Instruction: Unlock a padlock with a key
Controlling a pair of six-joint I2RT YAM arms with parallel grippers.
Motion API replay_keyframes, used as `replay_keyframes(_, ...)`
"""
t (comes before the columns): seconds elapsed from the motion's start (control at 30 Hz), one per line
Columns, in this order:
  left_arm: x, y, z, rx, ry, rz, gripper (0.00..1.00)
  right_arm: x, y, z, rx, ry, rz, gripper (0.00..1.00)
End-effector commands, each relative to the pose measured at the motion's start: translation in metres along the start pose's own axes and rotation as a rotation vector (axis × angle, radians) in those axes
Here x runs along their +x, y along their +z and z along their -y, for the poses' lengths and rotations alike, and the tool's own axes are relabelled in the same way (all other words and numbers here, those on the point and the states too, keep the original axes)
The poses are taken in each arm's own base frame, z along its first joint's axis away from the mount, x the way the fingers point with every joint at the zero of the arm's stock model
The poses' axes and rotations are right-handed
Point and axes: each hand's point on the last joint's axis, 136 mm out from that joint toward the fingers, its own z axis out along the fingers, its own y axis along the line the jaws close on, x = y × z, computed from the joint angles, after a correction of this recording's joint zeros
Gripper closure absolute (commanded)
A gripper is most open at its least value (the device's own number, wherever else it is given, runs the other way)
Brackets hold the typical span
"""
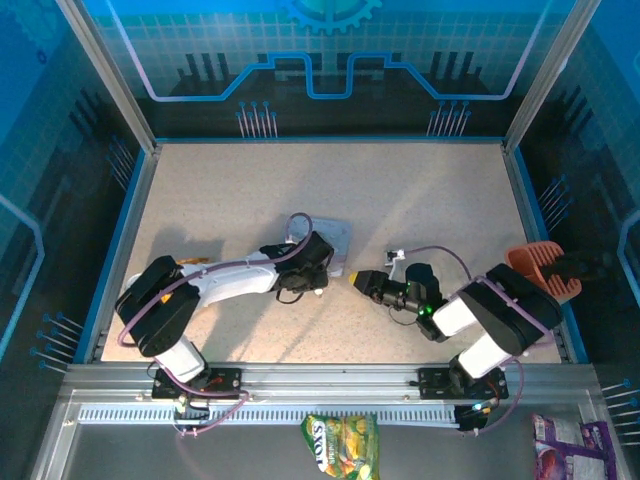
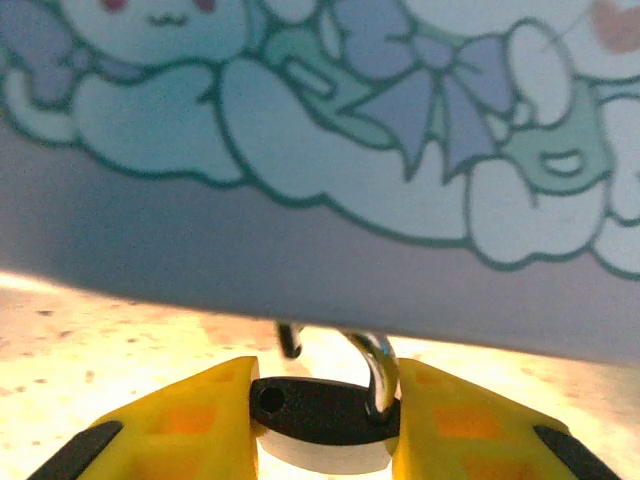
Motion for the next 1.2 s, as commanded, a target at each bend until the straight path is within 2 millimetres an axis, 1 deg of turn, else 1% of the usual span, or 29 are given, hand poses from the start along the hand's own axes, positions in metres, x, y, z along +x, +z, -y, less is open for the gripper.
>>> replay_keyframes(0.0, -0.002, 0.001, -0.02, -0.119, 0.054, 0.021, 0.99, -0.003, -0.003, 0.0, 0.082, -0.128, -0.024, 0.65)
replay_keyframes(0.13, 0.003, 0.006, -0.024, -0.145, 0.055, 0.018, 0.92, -0.007, -0.013, -0.009, 0.196, -0.297, -0.042, 0.63)
replay_keyframes(0.2, 0.004, 0.006, -0.021, -0.129, 0.057, 0.026, 0.88, -0.007, -0.015, -0.014, 0.212, -0.335, -0.06, 0.63)
replay_keyframes(0.3, 0.003, -0.001, -0.017, -0.108, 0.075, 0.057, 0.81, -0.001, -0.012, -0.02, 0.22, -0.366, -0.082, 0.63)
replay_keyframes(0.37, 0.001, -0.009, -0.016, -0.1, 0.101, 0.078, 0.73, 0.004, -0.009, -0.025, 0.24, -0.406, -0.08, 0.63)
replay_keyframes(0.4, 0.001, -0.013, -0.014, -0.076, 0.105, 0.082, 0.62, 0.005, -0.007, -0.027, 0.247, -0.421, -0.073, 0.63)
replay_keyframes(0.43, 0.001, -0.019, -0.01, -0.02, 0.114, 0.09, 0.55, 0.006, -0.005, -0.03, 0.253, -0.432, -0.064, 0.65)
replay_keyframes(0.47, -0.001, -0.027, -0.005, 0.038, 0.123, 0.111, 0.52, 0.007, -0.003, -0.033, 0.259, -0.439, -0.057, 0.65)
replay_keyframes(0.53, -0.01, -0.049, -0.006, 0.091, 0.142, 0.171, 0.47, 0.01, 0.002, -0.041, 0.267, -0.479, -0.037, 0.65)
replay_keyframes(0.63, -0.033, -0.083, -0.01, 0.18, 0.147, 0.248, 0.41, 0.016, 0.013, -0.048, 0.293, -0.537, -0.035, 0.64)
replay_keyframes(0.67, -0.046, -0.09, -0.016, 0.208, 0.12, 0.266, 0.4, 0.018, 0.018, -0.05, 0.299, -0.55, -0.041, 0.64)
replay_keyframes(0.73, -0.067, -0.096, -0.029, 0.225, 0.082, 0.279, 0.38, 0.024, 0.029, -0.053, 0.3, -0.573, -0.052, 0.62)
replay_keyframes(0.8, -0.084, -0.094, -0.037, 0.189, 0.104, 0.279, 0.36, 0.027, 0.041, -0.054, 0.294, -0.592, -0.062, 0.61)
replay_keyframes(0.87, -0.099, -0.084, -0.042, 0.148, 0.124, 0.267, 0.34, 0.03, 0.053, -0.057, 0.283, -0.591, -0.069, 0.61)
replay_keyframes(0.97, -0.112, -0.063, -0.043, 0.194, 0.051, 0.195, 0.33, 0.031, 0.067, -0.053, 0.313, -0.606, -0.088, 0.6)
replay_keyframes(1.03, -0.119, -0.057, -0.039, 0.23, 0.03, 0.183, 0.33, 0.031, 0.075, -0.048, 0.333, -0.602, -0.097, 0.61)
replay_keyframes(1.17, -0.127, -0.044, -0.042, 0.198, 0.039, 0.166, 0.33, 0.034, 0.088, -0.035, 0.362, -0.579, -0.125, 0.62)
